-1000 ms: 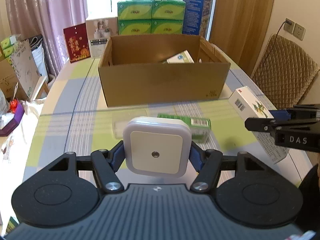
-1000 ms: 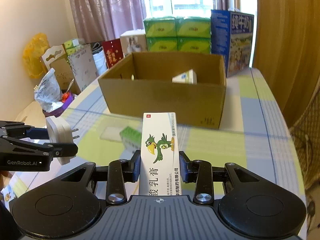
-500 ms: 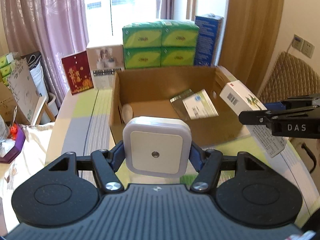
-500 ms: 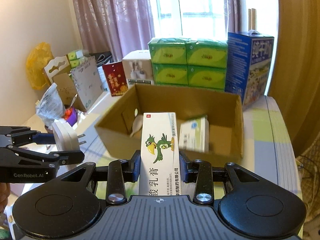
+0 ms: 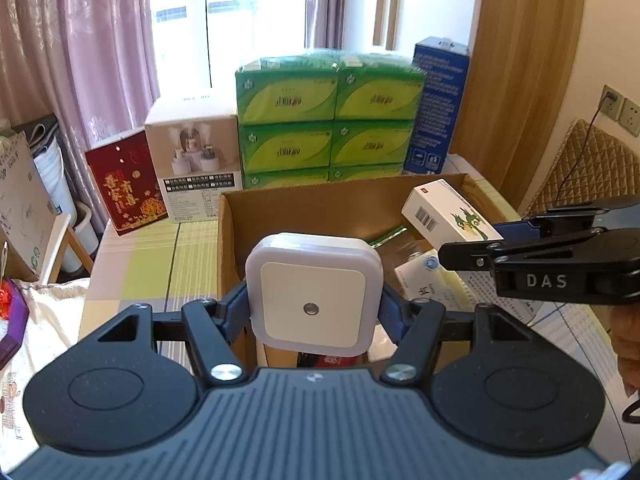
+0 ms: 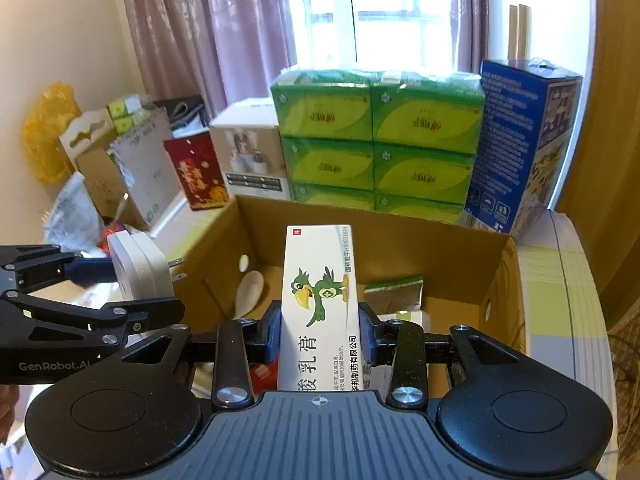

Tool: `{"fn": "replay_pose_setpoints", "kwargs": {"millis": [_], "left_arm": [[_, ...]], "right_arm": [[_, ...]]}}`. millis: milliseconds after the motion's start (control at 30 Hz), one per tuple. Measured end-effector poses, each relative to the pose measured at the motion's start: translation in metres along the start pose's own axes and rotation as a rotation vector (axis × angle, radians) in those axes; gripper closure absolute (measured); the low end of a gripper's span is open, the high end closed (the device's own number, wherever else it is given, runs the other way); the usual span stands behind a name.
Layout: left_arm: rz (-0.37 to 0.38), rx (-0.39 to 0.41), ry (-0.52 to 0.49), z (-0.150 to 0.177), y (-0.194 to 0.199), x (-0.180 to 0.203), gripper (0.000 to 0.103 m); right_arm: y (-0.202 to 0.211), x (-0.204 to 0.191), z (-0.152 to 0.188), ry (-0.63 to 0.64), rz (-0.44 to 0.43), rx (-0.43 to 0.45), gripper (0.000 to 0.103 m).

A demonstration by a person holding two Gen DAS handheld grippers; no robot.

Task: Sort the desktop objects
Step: 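Open the left tool to drop the night light into the box while the right tool lowers the ointment box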

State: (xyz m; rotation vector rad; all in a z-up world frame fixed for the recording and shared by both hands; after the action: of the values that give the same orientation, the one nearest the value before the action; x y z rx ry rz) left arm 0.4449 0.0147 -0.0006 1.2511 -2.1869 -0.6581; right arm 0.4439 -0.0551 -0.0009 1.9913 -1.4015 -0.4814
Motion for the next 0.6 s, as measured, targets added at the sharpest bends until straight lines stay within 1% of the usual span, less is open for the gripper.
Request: {"fn": "replay_pose_setpoints", "kwargs": {"millis": [233, 600], "left_arm": [[0.001, -0.035, -0.001, 0.006, -0.032, -0.016, 0.042], [0.000, -0.048, -0.017, 0.010, -0.053, -0.025, 0.042]], "right_arm": [[-0.033, -0.002, -0.005, -0.038, -0.003, -0.033, 0.068], [-0.052, -0.009, -0.009, -0.042, 0.004, -0.036, 0.068]]}}
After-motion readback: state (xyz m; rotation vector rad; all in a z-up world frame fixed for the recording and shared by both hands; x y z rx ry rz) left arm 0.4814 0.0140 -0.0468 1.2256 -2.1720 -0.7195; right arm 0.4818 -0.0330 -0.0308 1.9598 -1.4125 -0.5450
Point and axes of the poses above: each gripper's, at about its wrist camera, not at the fingertips, and y roughly against the way its jaws point, x to its right, z to its underside, the point moved 8 cm from there along -y, roughly the way its jaws point, and after that the axes turned 15 degrees about z, right-handed, at the moved point
